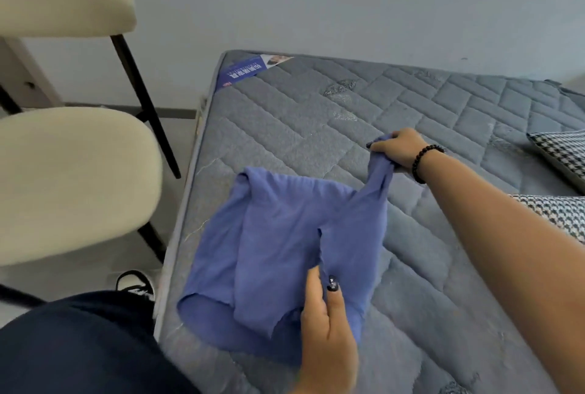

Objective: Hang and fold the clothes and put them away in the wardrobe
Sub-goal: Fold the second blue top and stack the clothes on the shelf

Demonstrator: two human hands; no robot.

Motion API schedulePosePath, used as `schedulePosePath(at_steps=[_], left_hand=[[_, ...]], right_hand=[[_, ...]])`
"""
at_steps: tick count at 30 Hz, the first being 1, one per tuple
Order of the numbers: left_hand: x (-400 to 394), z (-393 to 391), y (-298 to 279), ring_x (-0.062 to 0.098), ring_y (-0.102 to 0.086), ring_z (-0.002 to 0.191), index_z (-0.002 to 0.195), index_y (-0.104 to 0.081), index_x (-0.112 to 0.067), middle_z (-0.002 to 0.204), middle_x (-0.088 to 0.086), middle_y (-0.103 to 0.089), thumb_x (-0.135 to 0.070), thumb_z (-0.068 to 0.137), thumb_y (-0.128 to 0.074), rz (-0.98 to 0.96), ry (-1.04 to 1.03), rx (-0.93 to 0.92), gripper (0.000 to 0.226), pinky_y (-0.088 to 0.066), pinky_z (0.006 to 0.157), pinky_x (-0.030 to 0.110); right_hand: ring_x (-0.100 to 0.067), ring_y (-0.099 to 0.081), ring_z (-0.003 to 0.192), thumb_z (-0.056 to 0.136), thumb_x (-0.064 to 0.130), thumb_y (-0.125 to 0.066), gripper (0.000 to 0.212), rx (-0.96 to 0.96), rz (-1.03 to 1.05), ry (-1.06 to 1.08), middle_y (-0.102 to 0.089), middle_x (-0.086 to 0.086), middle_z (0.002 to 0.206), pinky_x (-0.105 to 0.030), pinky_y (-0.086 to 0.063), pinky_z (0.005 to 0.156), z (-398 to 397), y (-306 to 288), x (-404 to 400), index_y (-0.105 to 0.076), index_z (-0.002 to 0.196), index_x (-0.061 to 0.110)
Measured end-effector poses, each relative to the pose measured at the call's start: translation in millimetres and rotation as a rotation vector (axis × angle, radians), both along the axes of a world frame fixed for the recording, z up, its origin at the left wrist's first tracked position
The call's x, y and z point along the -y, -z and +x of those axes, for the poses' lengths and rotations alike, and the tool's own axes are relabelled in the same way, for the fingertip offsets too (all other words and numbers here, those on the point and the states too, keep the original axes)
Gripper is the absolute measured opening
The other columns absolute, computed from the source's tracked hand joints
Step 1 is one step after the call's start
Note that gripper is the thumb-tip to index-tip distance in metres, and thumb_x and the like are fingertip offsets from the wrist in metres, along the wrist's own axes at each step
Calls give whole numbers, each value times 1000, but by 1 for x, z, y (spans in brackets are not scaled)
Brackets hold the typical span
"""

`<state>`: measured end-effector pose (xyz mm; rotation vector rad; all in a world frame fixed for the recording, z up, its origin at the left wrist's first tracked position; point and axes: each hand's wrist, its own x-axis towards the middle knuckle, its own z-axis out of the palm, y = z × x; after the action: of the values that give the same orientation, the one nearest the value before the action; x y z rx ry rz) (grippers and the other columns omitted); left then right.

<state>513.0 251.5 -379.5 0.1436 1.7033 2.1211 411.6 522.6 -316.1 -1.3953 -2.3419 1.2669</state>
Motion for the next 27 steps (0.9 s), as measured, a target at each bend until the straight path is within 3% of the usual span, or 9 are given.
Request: schedulePosePath(at_steps=[4,6,9,13,16,19,22,25,27], left_hand=[[43,-39,23,-4,-58,110,118,-53,-35,120,-13,-62,-15,101,-41,-14,-285,201,29,-43,96,18],[64,-57,34,13,-61,114,117,-57,-36,120,-8,-66,-17,102,-41,-35,-336,269,29,-45,101,39],[85,-78,49,23,-63,108,108,-60,-37,116,1,-67,-10,101,-43,-116,-370,415,32,-47,99,49],[103,-93,55,28,-60,83,95,-59,-14,100,19,-66,5,87,-45,-216,-417,506,25,-47,75,41],[110,-110,42,19,-58,76,99,-57,-9,89,8,-64,-6,88,-58,-220,-429,503,12,-43,63,31],[114,-133,43,8,-62,84,106,-56,-16,92,-6,-65,-21,86,-71,-234,-378,463,26,-47,66,24],[116,-145,46,10,-63,72,104,-59,-14,79,-4,-68,-11,85,-68,-391,-379,372,21,-46,61,24],[121,-149,55,13,-57,69,102,-58,-14,79,0,-64,-6,84,-61,-518,-472,364,20,-43,60,30],[123,-150,62,17,-57,81,108,-54,-14,98,4,-62,-7,82,-59,-639,-476,299,27,-40,68,32]], right_hand=[[-20,-42,55,84,6,-64,31,-26,-122,-129,-42,-6,63,-27,-39,50,-66,18,56,-43,63,14],[-21,-42,51,83,3,-62,30,-9,-154,-181,-42,-6,62,-23,-38,43,-94,31,84,-44,62,13],[-21,-48,46,83,4,-62,26,20,-188,-218,-47,-6,60,-23,-45,41,-128,52,119,-48,63,11],[-26,-60,53,80,5,-61,19,-11,-251,-181,-59,-10,65,-39,-60,67,-154,77,146,-52,64,9],[-28,-66,60,80,12,-68,15,-15,-296,-222,-65,-13,76,-43,-60,74,-156,88,156,-53,79,10],[-23,-64,57,84,12,-69,32,-35,-405,-287,-61,-12,85,-33,-59,61,-154,92,160,-45,105,14],[-18,-65,55,86,-1,-62,27,-100,-391,-308,-59,-10,74,-32,-58,63,-152,95,154,-47,107,8],[-21,-69,73,87,0,-58,20,-245,-189,-303,-62,-6,72,-33,-59,76,-150,105,142,-55,103,10],[-17,-66,88,87,1,-57,24,-338,-58,-326,-66,0,84,-25,-53,87,-145,110,138,-57,106,16]])
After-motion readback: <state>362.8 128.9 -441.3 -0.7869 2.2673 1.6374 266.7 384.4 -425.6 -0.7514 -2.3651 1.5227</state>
